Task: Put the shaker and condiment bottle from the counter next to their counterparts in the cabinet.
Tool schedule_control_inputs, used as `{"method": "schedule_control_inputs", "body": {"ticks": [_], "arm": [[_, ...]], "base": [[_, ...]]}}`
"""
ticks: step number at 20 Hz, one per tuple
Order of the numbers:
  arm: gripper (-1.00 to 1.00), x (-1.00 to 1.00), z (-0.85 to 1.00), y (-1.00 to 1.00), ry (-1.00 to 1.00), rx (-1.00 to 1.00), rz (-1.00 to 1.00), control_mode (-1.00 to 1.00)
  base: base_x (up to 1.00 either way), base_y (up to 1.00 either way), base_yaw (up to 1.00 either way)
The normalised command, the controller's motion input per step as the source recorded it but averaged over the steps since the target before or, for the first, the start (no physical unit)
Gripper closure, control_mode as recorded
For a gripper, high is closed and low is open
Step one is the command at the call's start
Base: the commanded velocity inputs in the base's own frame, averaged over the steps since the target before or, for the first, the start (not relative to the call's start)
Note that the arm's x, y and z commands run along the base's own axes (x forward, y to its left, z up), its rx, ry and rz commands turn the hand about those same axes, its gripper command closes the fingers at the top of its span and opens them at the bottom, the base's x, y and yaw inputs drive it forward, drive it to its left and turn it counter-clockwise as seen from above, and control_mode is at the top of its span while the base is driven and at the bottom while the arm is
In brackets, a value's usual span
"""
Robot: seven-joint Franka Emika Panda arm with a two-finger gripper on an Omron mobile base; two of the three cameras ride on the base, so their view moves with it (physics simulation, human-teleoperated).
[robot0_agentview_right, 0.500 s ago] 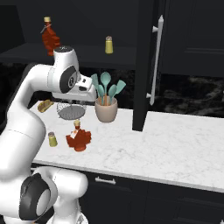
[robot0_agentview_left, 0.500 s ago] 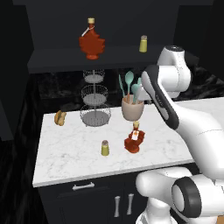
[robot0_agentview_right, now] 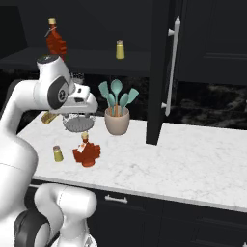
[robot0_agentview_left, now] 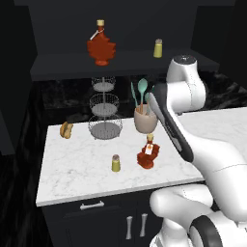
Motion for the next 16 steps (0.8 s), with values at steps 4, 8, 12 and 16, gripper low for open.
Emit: {"method": "schedule_control_inputs", "body": {"ticks": [4,8,12,16], "arm": [[-1.00,-0.01,-0.08,0.43,-0.01,-0.08,0.02,-1.00],[-1.00,0.00,-0.28,0.42,-0.03,-0.11,0.00,-1.00],[-1.00,0.01,-0.24,0.56,0.00,-0.22,-0.03,-1.00],[-1.00,0.00,-0.08,0.60,0.00,-0.13,-0.09,-1.00]], "base": [[0.00,0.00,0.00],[0.00,0.00,0.00],[0.00,0.00,0.00],[0.00,0.00,0.00]]}}
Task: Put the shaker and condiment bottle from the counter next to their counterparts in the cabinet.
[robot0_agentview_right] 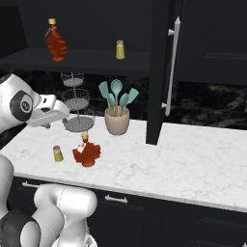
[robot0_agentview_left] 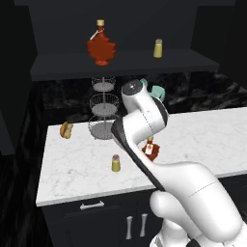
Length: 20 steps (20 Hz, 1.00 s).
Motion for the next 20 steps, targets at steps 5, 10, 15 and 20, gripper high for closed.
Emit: {"method": "schedule_control_inputs", "body": {"ticks": [5,10,15,20], "arm": [[-1.00,0.00,-0.11,0.39,-0.11,-0.12,-0.06,-1.00],[-1.00,-0.03,-0.54,0.43,-0.23,-0.26,-0.01,-1.00],[-1.00,-0.06,-0.39,0.36,-0.14,-0.25,0.00,-1.00],[-1.00,0.00,-0.37,0.19,-0.14,-0.13,0.00,-1.00]], "base": [[0.00,0.00,0.00],[0.00,0.00,0.00],[0.00,0.00,0.00],[0.00,0.00,0.00]]}}
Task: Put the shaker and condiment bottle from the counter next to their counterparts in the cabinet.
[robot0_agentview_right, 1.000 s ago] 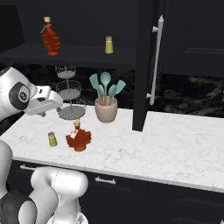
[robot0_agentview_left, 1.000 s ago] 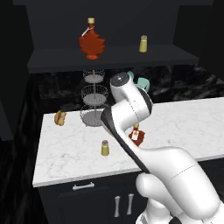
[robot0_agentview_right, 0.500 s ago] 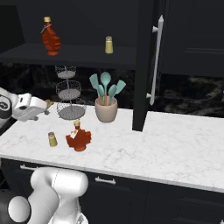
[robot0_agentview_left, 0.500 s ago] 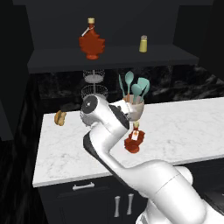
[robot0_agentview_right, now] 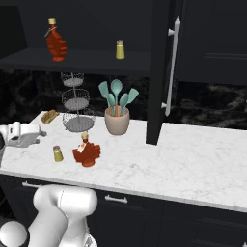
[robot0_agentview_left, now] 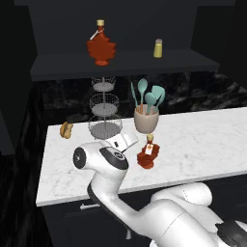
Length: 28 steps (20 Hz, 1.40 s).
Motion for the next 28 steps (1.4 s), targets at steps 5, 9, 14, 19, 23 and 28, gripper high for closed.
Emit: {"method": "schedule_control_inputs", "body": {"ticks": [5,9,14,19,23,28], "arm": [[-1.00,-0.01,-0.15,0.47,-0.24,0.00,-0.06,-1.00],[-1.00,0.01,-0.24,0.50,-0.34,0.00,-0.10,-1.00],[-1.00,0.04,-0.72,-0.17,-0.39,0.06,-0.07,-1.00],[-1.00,0.01,-0.34,-0.44,-0.28,0.19,-0.06,-1.00],[-1.00,0.00,0.19,0.00,-0.15,0.25,0.00,-1.00],[-1.00,0.03,-0.10,0.01,-0.03,0.12,-0.01,-1.00]], "base": [[0.00,0.00,0.00],[0.00,0.00,0.00],[0.00,0.00,0.00],[0.00,0.00,0.00],[0.00,0.00,0.00],[0.00,0.00,0.00]]}}
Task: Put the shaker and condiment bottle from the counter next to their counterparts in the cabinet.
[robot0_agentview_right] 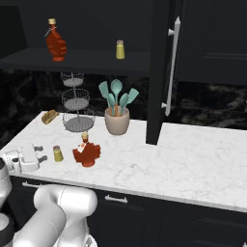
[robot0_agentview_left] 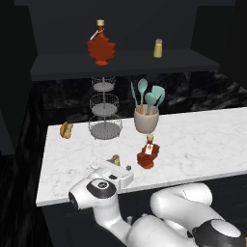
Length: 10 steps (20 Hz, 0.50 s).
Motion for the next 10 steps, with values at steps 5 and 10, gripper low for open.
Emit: {"method": "schedule_control_inputs", "body": {"ticks": [5,10], "arm": [[-1.00,0.39,-0.23,0.00,0.01,0.06,-0.05,-1.00],[-1.00,0.40,-0.16,0.03,0.00,0.01,-0.06,-1.00]], "base": [[0.00,0.00,0.00],[0.00,0.00,0.00]]}}
